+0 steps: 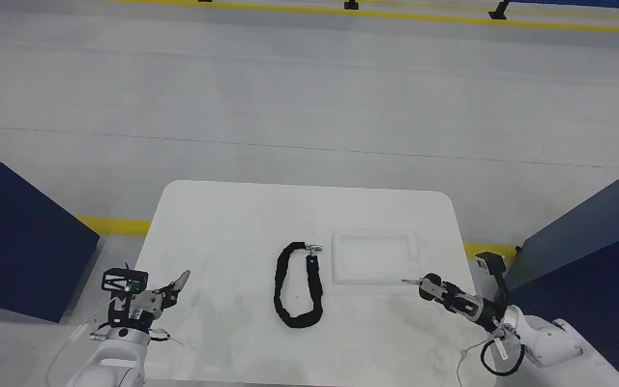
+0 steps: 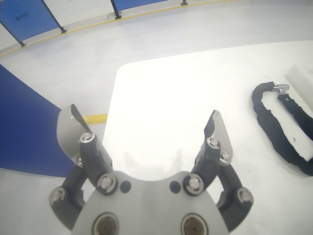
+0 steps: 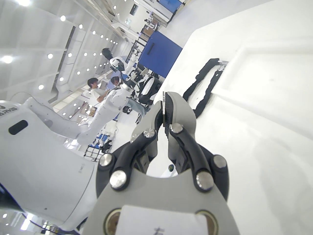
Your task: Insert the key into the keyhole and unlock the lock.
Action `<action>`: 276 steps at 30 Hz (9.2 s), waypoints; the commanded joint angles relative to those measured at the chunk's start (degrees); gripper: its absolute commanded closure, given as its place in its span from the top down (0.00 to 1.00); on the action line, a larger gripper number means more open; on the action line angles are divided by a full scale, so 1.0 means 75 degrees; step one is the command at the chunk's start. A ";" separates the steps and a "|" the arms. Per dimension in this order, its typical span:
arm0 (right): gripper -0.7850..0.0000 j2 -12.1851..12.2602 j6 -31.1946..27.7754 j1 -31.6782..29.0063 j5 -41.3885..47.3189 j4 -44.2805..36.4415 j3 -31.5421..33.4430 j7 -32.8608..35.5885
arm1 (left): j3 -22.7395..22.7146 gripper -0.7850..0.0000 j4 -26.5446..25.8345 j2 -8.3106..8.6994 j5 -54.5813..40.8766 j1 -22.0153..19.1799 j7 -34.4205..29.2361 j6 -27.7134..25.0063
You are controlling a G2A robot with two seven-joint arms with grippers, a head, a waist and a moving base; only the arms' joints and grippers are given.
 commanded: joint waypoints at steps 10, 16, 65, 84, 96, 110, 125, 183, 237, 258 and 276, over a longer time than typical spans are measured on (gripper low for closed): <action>0.00 -0.0047 0.0563 0.0244 0.1977 0.0122 -0.0262 0.1654 | 0.0000 1.00 0.0000 0.0000 0.0000 0.0000 0.0000 0.0000; 0.00 -0.0047 0.0563 0.0244 0.1977 0.0122 -0.0262 0.1654 | 0.0000 1.00 0.0000 0.0000 0.0000 0.0000 0.0000 0.0000; 0.00 -0.0047 0.0563 0.0244 0.1977 0.0122 -0.0262 0.1654 | 0.7399 1.00 0.5618 -0.2233 0.0686 -0.7866 -0.5980 -0.0029; 0.00 -0.0047 0.0563 0.0244 0.1977 0.0122 -0.0262 0.1654 | 0.8043 1.00 0.9205 -0.3686 -0.0918 -0.9562 -0.5906 -0.0652; 0.00 -0.0047 0.0563 0.0244 0.1977 0.0122 -0.0262 0.1654 | 0.8235 0.49 1.0981 -0.4429 -0.1246 -1.0071 -0.5498 -0.1147; 0.00 -0.0047 0.0563 0.0244 0.1977 0.0122 -0.0262 0.1654 | 0.8226 0.34 1.1907 -0.4810 -0.1390 -1.0264 -0.5420 -0.1894; 0.00 -0.0047 0.0563 0.0244 0.1977 0.0122 -0.0262 0.1654 | 0.8162 0.30 1.2145 -0.4985 -0.1407 -1.0330 -0.5118 -0.1914; 0.00 -0.0047 0.0563 0.0244 0.1977 0.0122 -0.0262 0.1654 | 0.8443 0.00 1.2264 -0.5223 -0.0002 -1.0171 -0.4535 0.0485; 0.00 -0.0047 0.0563 0.0244 0.1977 0.0122 -0.0262 0.1654 | 0.5767 0.00 0.1023 -0.2143 0.8565 -0.2956 -0.3560 0.4122; 0.00 -0.0047 0.0563 0.0244 0.1977 0.0122 -0.0262 0.1654 | 0.3796 0.00 0.1396 -0.1822 0.2857 -0.2933 0.2174 0.0112; 0.00 -0.0047 0.0563 0.0244 0.1977 0.0122 -0.0262 0.1654 | 0.3443 0.00 0.1796 -0.1805 0.0712 -0.3036 0.2492 -0.1625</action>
